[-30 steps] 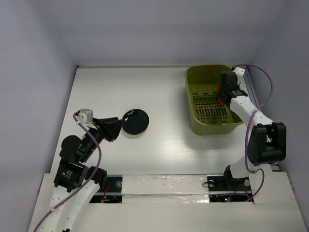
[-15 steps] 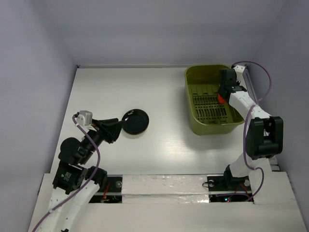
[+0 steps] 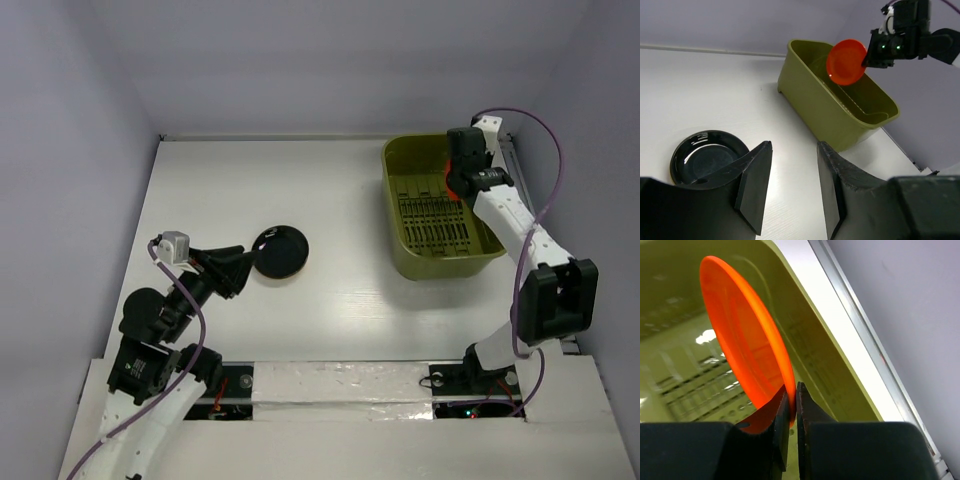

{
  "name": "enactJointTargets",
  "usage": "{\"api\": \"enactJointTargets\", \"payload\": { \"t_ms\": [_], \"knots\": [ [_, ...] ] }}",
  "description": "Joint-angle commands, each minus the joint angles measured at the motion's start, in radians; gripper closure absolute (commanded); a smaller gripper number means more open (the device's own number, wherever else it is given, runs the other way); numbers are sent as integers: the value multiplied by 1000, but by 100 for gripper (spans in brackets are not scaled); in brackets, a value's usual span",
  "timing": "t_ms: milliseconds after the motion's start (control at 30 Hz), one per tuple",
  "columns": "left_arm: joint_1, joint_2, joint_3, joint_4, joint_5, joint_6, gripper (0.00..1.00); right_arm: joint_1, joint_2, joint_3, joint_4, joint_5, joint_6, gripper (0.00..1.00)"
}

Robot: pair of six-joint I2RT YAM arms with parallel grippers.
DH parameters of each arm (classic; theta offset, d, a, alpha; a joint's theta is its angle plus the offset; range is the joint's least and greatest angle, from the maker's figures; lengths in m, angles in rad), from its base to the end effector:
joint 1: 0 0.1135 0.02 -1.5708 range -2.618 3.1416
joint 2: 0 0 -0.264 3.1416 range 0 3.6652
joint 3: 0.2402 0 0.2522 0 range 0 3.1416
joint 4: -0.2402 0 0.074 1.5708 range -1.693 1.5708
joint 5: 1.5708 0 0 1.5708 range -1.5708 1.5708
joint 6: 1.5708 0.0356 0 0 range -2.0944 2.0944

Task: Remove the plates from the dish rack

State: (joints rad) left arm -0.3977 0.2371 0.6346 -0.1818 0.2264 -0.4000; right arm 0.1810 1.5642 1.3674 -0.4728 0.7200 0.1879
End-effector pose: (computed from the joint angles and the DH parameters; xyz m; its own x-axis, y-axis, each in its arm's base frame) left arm 0.0635 -0.0353 0.3489 -0.0439 -0.3931 -0.9184 0.6107 0.7170 -0.3361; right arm 0.3477 0.0398 0.3259 -0.5301 0.0458 -0.8467 0.4807 0.8388 -0.2556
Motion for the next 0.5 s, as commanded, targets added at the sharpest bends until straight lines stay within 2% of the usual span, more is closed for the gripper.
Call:
{"api": "enactJointTargets", "payload": {
  "t_ms": [0,100,200,233,433,467],
  "knots": [
    [-4,-10,16,28,-9,6,62,40,-88,64,-21,56,-19,100],
    [-4,-4,14,31,-7,4,62,84,-156,68,-30,-5,7,100],
    [-4,5,14,30,-7,3,62,133,-243,29,22,-242,79,100],
    [-4,8,14,30,-7,3,61,147,-263,9,49,-390,99,100],
    [6,30,13,31,-9,3,57,319,-305,-122,241,-650,232,100],
    [7,34,13,31,-9,3,56,339,-299,-145,316,-690,248,100]
  ]
}}
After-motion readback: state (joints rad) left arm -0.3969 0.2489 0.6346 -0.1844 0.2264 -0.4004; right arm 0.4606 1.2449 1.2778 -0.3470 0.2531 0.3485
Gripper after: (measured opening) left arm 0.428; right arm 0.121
